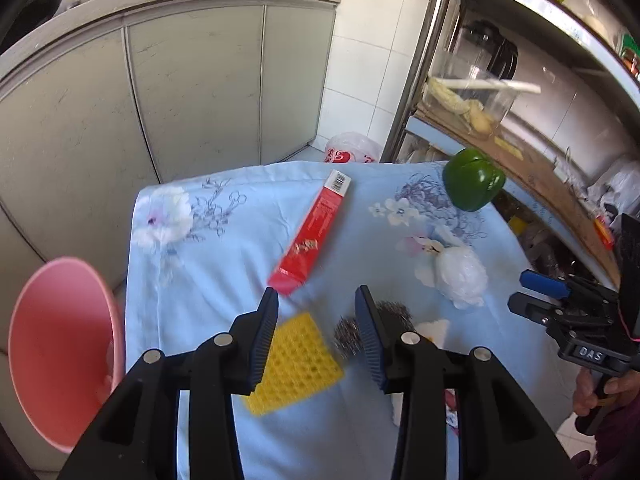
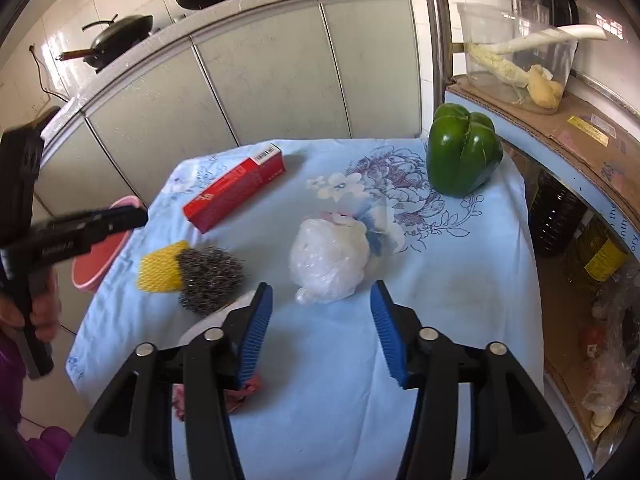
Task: Collect trash
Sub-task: 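Move the left tool to the red toothpaste box while the right tool approaches the white plastic bag, then grasp the red toothpaste box with the left tool while the right tool grasps the white bag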
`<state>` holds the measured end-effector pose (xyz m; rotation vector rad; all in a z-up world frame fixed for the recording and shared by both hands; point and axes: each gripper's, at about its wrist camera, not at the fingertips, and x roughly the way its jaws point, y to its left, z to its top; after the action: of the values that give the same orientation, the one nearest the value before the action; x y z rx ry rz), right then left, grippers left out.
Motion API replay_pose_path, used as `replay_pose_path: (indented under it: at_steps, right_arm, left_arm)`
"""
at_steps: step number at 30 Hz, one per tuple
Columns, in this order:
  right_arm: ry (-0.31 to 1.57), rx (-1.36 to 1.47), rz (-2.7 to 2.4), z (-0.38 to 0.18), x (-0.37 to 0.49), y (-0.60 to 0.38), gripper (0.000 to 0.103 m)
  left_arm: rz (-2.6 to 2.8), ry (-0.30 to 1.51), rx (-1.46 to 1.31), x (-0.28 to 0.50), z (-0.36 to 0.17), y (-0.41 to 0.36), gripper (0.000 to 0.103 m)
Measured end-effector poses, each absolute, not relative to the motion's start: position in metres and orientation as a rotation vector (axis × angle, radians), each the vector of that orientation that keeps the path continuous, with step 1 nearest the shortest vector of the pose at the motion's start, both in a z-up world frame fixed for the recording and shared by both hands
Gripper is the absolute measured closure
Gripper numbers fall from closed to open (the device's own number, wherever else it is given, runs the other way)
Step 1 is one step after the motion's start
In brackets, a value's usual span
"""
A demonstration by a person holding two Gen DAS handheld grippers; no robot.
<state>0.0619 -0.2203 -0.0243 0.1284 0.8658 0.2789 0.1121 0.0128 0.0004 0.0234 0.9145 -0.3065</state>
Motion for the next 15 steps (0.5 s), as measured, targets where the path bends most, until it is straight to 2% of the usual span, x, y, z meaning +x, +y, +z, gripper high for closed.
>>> replay_pose_path:
  at_steps: [15]
  right_arm:
    - [0.912,0.127,0.284,-0.038,0.089,-0.224,0.049]
  left_arm:
    - [-0.32,0.997,0.255,0.18,-0.033,-0.028,0.064]
